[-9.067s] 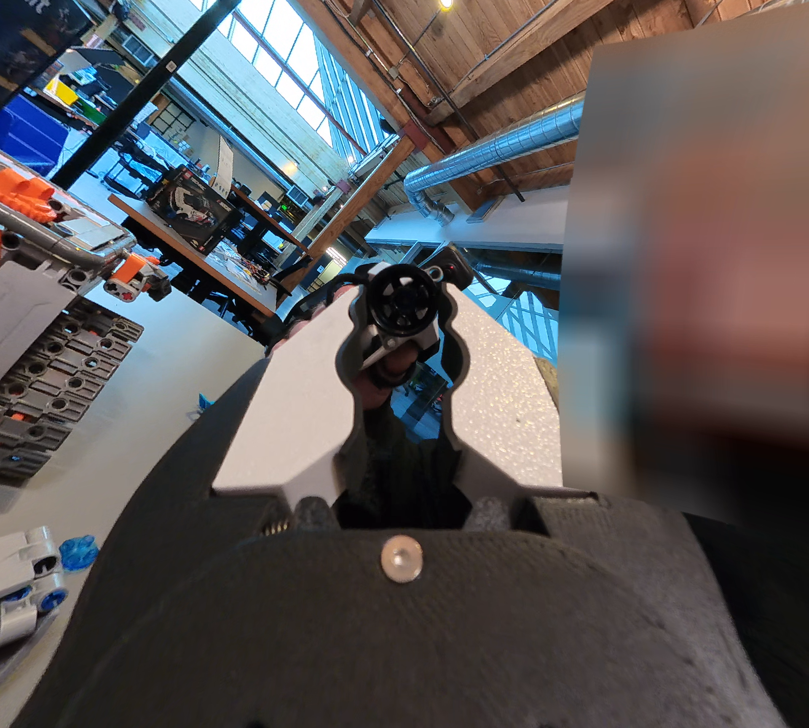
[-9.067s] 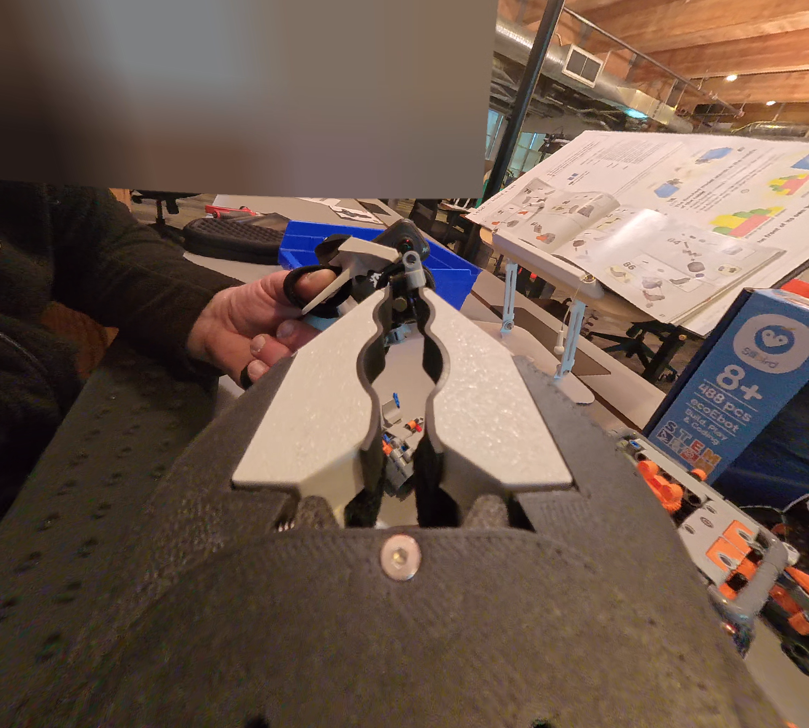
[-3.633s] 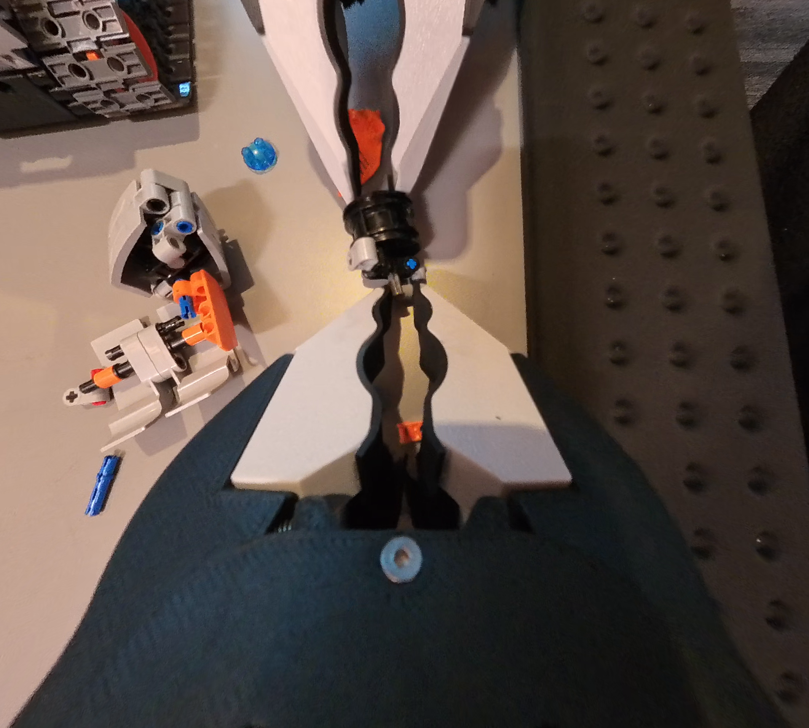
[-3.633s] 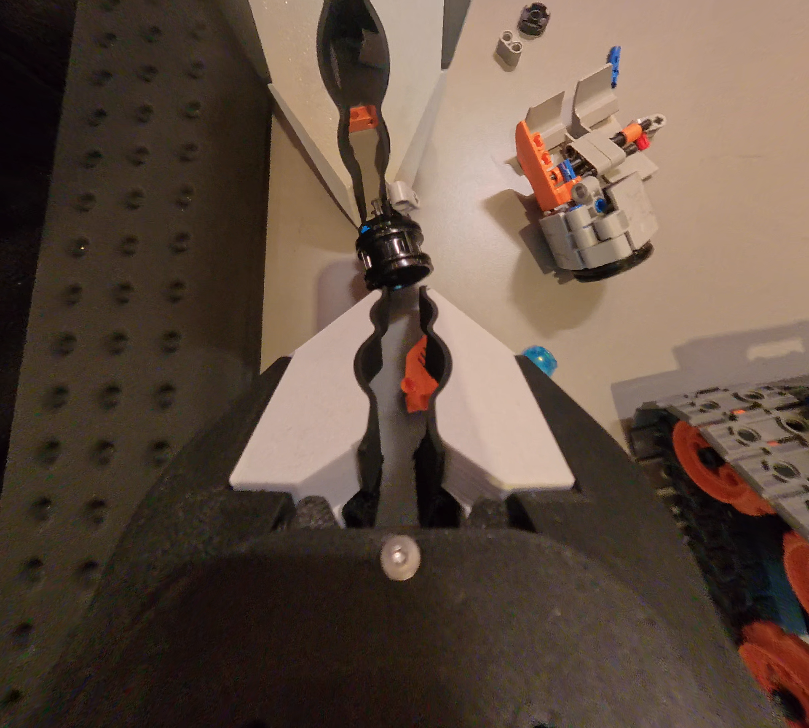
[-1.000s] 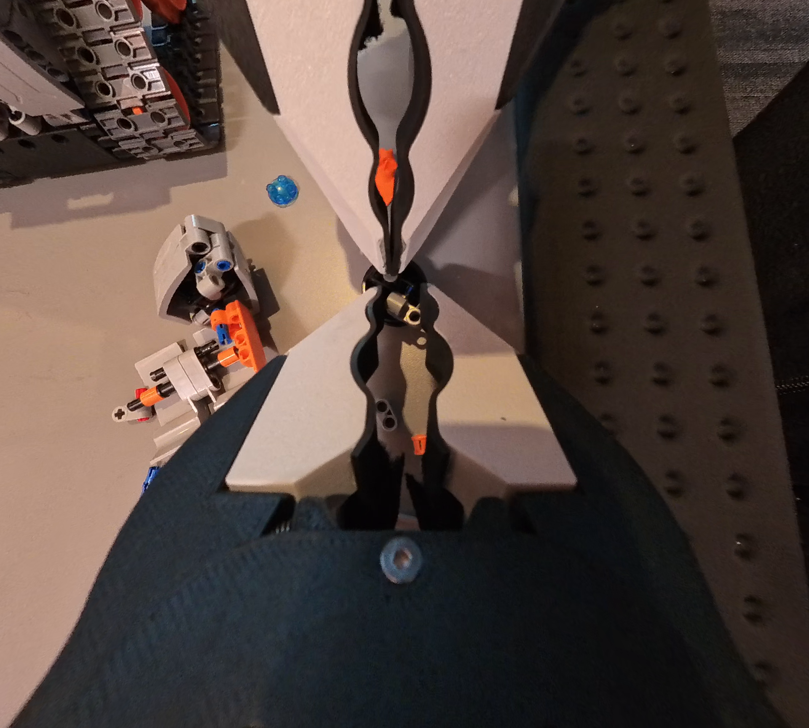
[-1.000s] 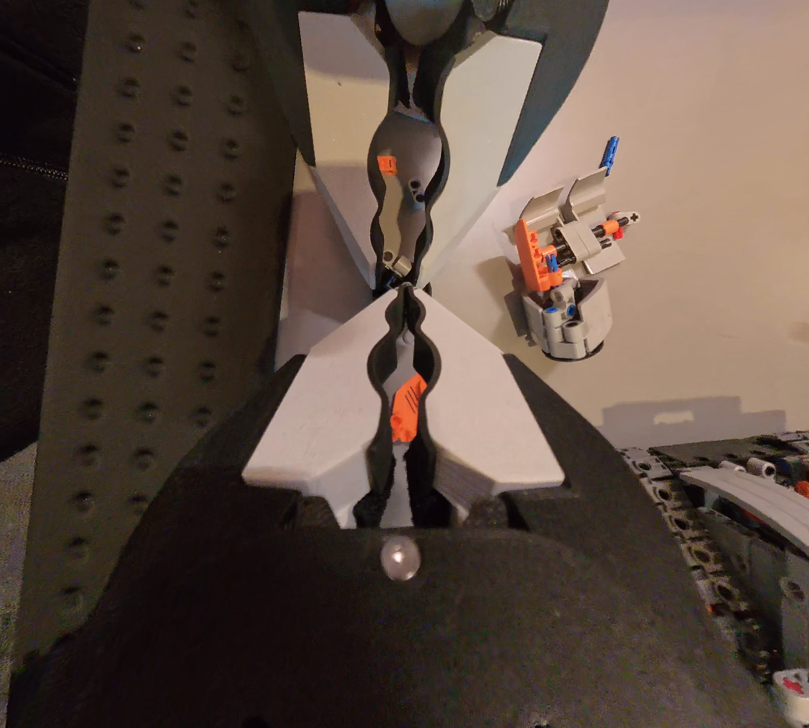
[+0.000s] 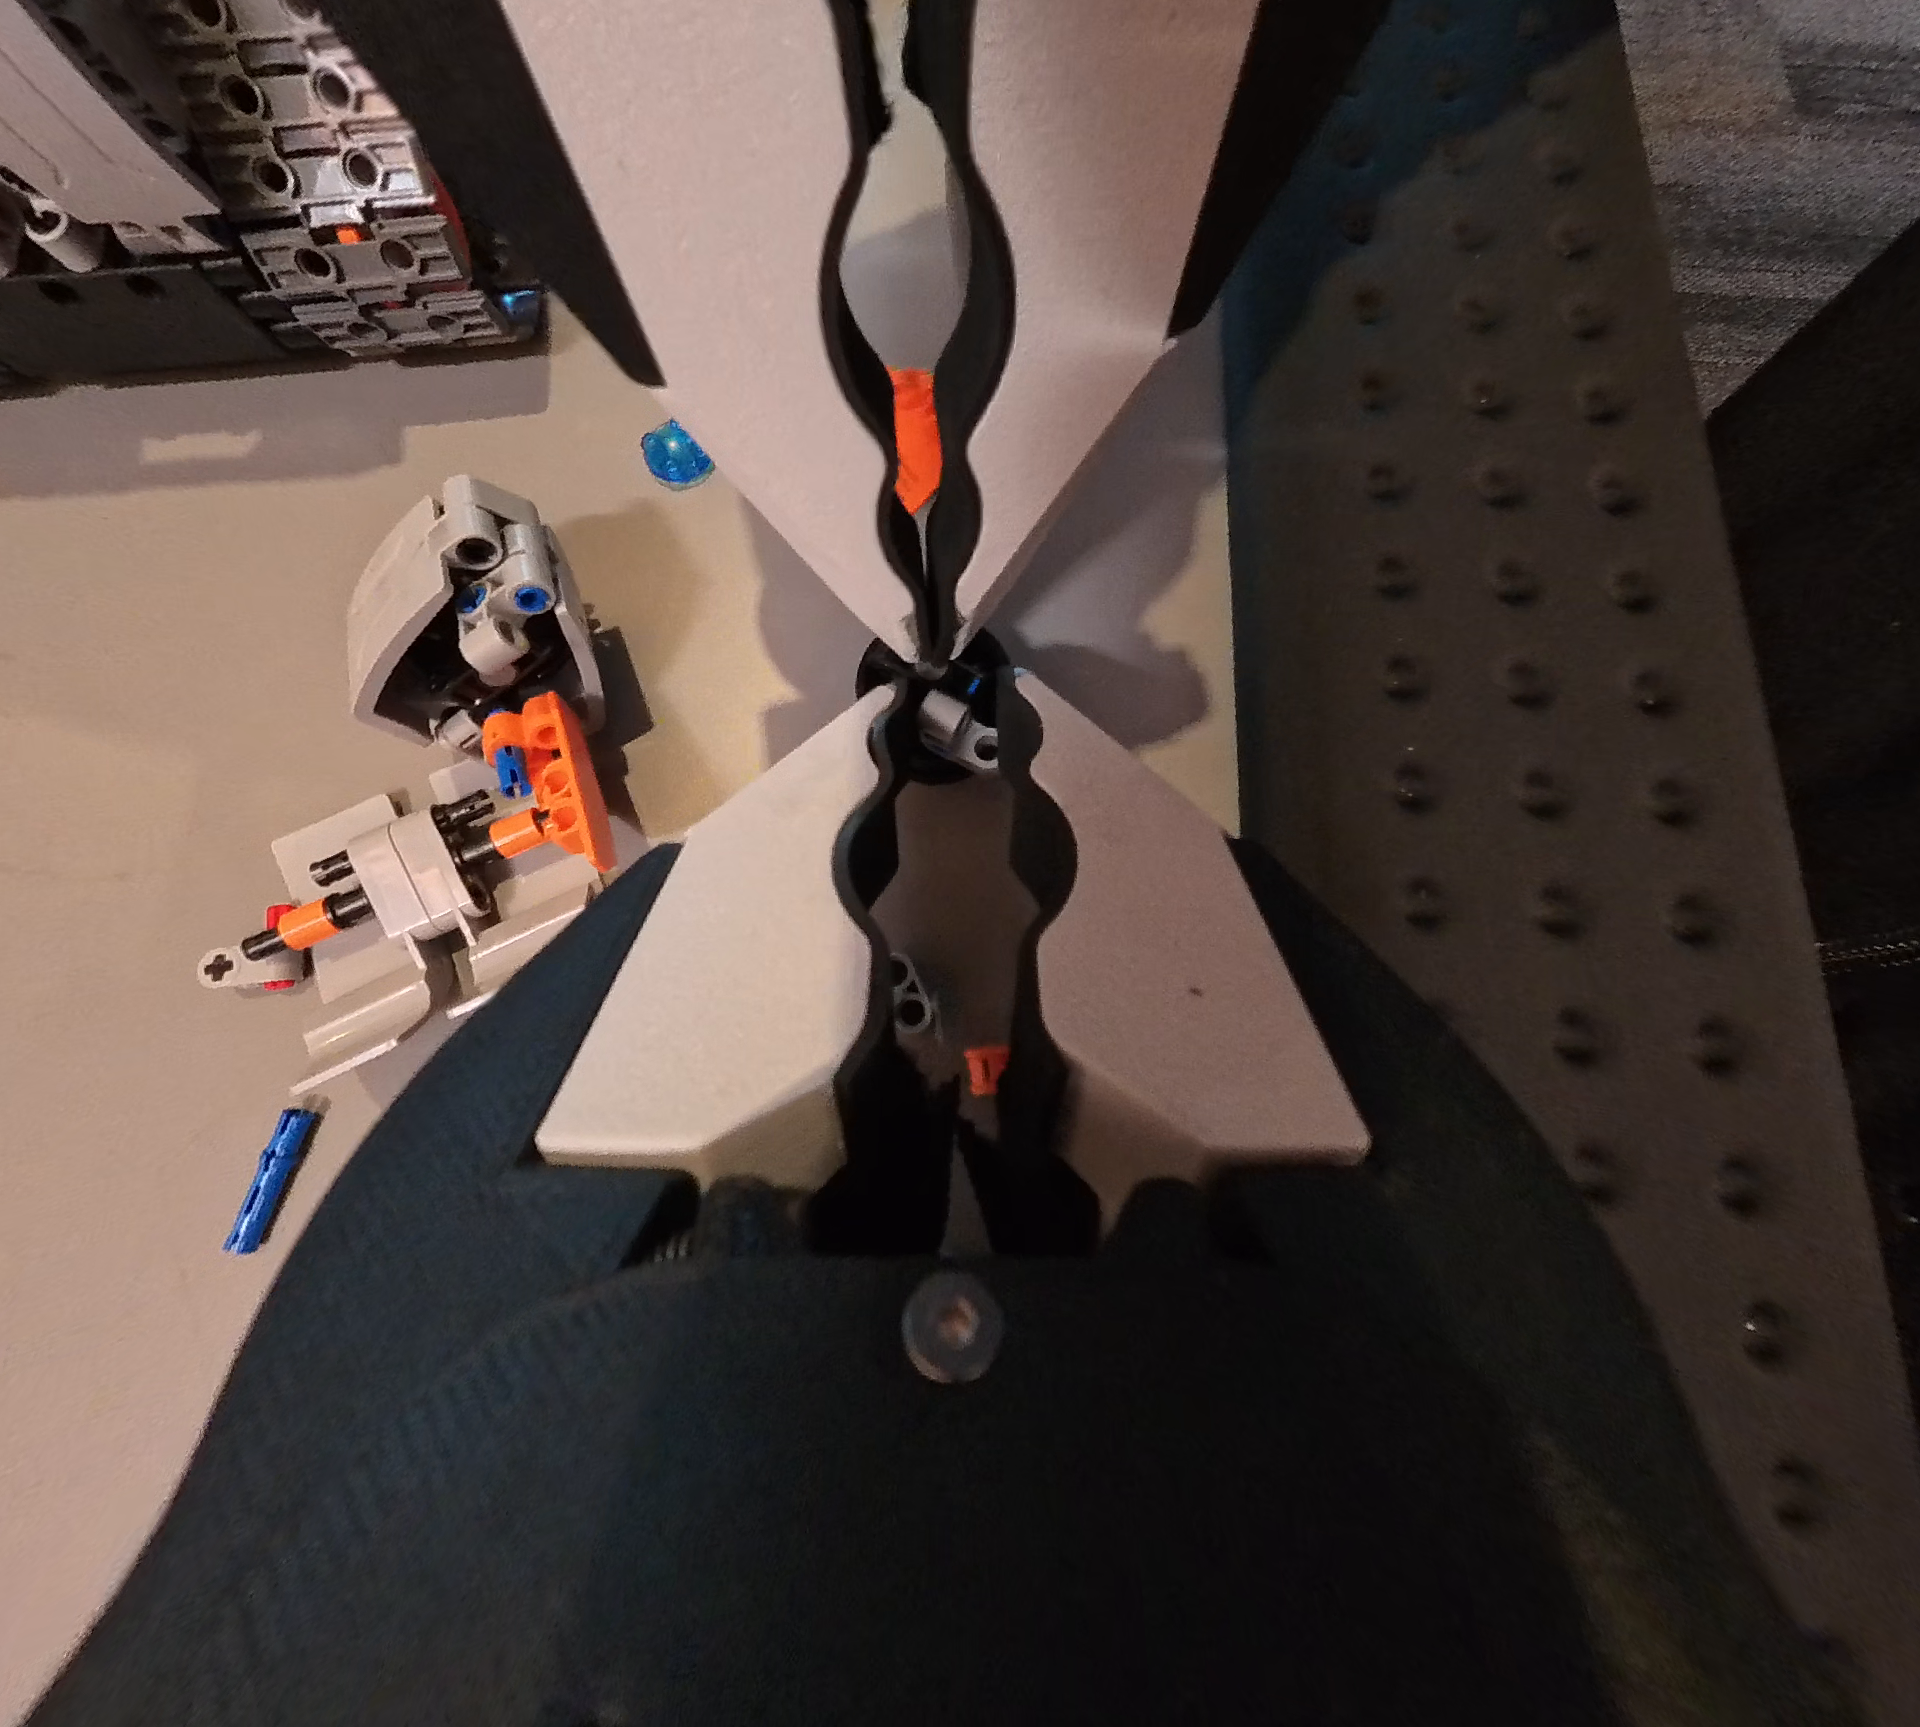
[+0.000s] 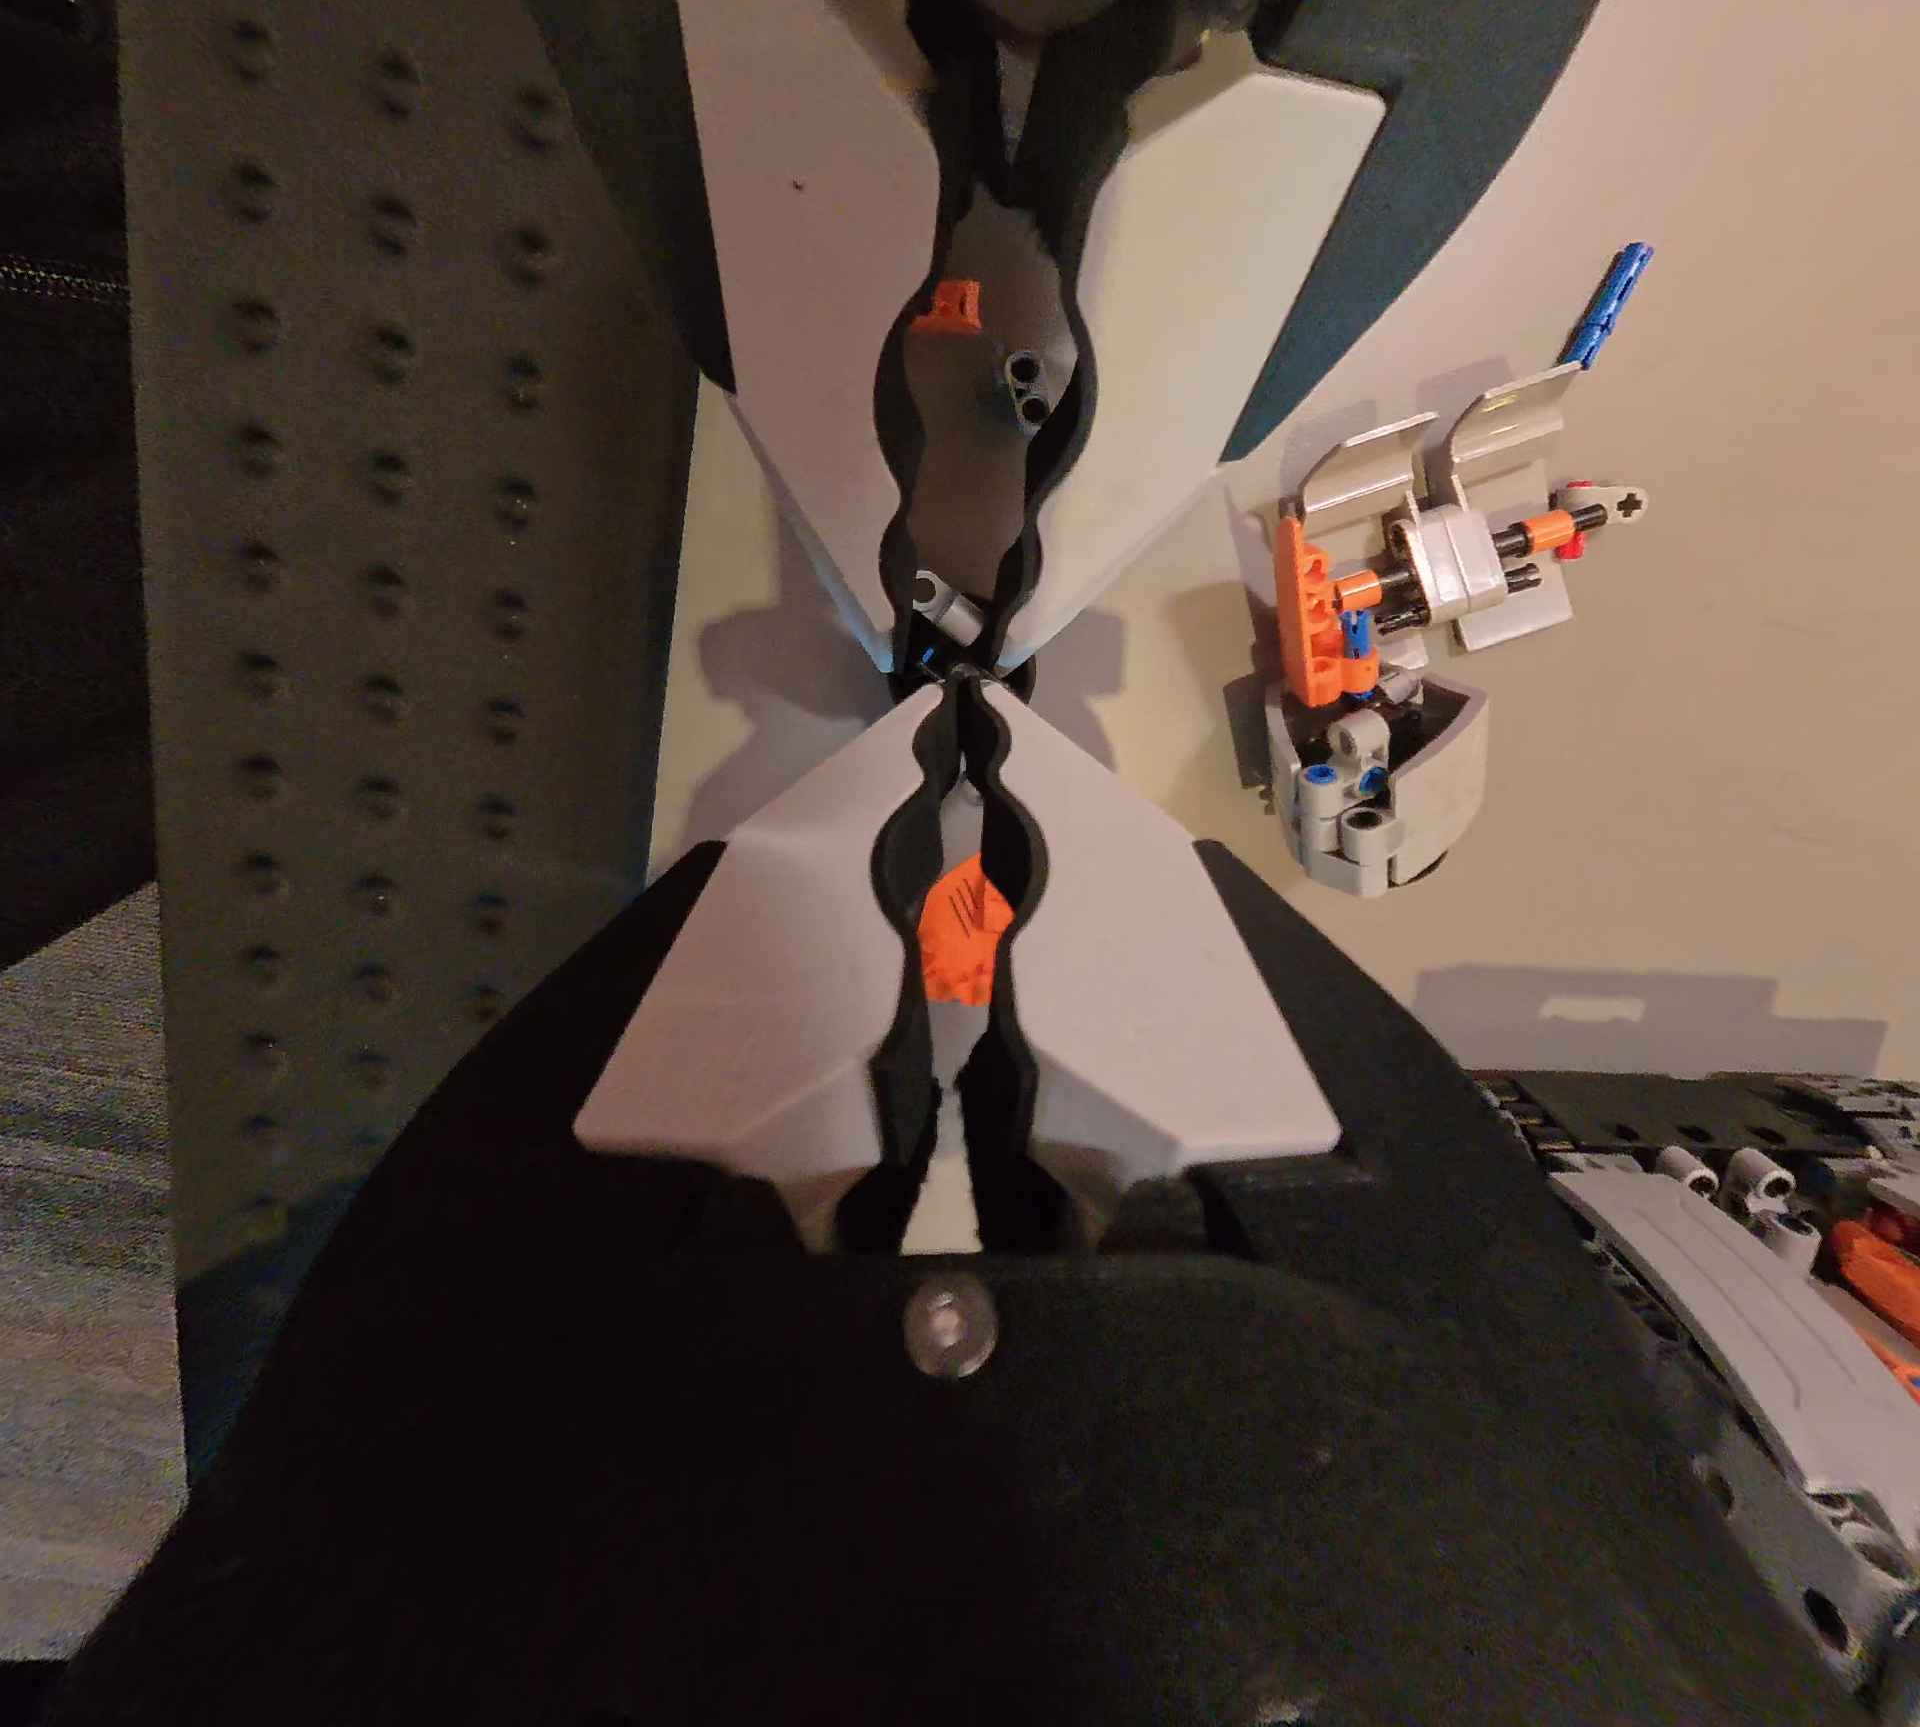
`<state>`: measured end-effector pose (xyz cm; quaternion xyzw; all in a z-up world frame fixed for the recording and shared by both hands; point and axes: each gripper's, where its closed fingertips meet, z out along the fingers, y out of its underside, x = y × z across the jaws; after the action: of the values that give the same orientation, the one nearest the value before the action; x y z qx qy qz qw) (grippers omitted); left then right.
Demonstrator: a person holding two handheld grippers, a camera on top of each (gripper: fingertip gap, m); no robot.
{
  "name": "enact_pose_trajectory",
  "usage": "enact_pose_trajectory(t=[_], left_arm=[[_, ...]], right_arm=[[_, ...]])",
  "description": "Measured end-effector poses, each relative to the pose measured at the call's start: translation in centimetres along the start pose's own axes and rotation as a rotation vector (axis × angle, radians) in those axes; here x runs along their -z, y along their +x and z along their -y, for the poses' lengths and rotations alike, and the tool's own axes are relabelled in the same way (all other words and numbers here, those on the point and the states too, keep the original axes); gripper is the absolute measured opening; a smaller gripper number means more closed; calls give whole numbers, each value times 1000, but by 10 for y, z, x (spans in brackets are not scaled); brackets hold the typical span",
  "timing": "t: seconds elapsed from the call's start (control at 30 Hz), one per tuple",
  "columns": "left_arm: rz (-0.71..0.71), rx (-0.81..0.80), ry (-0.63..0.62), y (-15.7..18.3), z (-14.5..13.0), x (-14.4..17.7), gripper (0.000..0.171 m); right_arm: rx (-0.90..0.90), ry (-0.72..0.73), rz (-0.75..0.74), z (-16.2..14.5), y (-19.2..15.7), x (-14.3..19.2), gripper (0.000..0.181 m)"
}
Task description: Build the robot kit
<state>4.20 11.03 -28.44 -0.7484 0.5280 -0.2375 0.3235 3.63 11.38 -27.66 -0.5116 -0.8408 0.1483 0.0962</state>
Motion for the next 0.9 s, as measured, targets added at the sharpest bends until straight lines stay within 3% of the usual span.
enact_pose_trajectory(t=[0.1, 0.2, 0.37, 0.77, 0.9], left_arm=[[8, 8, 4, -2, 0, 1, 13], [2, 17, 1, -2, -1, 2, 18], [31, 13, -11, -8, 0, 1, 48], [179, -17, -107, -26, -8, -6, 53], [188, -7, -95, -28, -4, -8, 45]], right_arm=[[-24, 60, -12, 3, 5, 4, 0], [-60, 207, -41, 10, 8, 23, 0], [-110, 282, -92, -7, 14, 31, 2], [-112, 347, -103, -10, 19, 34, 0], [-114, 343, -108, -11, 19, 34, 1]])
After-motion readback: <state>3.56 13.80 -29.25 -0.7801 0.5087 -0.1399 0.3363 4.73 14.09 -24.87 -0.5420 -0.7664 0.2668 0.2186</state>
